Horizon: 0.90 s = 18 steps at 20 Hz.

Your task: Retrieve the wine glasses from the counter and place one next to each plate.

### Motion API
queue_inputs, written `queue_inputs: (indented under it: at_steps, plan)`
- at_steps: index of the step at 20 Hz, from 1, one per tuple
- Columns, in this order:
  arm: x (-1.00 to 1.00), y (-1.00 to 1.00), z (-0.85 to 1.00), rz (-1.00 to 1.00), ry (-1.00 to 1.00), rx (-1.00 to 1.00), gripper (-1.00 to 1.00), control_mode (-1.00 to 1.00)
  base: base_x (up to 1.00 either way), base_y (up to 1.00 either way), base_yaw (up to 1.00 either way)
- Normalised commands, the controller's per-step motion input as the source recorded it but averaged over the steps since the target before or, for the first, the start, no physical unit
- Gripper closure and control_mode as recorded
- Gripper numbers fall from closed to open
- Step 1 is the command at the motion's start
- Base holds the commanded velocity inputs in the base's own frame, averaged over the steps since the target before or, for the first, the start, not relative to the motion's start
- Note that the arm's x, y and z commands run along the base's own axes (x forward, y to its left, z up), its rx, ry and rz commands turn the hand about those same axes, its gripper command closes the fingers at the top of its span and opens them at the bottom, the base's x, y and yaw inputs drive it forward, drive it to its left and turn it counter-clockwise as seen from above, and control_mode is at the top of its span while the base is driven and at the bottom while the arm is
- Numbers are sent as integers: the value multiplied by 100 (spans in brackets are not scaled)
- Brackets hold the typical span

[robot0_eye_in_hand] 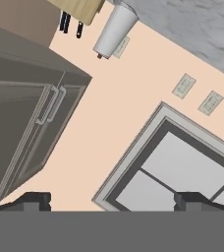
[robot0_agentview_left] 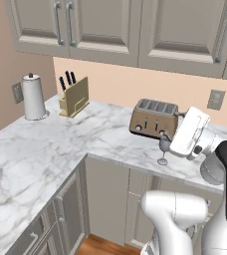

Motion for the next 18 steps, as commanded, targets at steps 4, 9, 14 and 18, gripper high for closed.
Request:
queue_inputs:
  at_steps: [4, 9, 14, 18]
  plan:
    - [0, -31, -16, 0, 4, 13, -100, -100, 1, -3, 0]
    - [0, -45, -24, -3, 19, 15, -100, -100, 0, 0, 0]
    - [0, -42, -23, 0, 19, 7, -100, -100, 0, 0, 0]
    - [0, -44, -18, 0, 18, 3, -100, -100, 0, 0, 0]
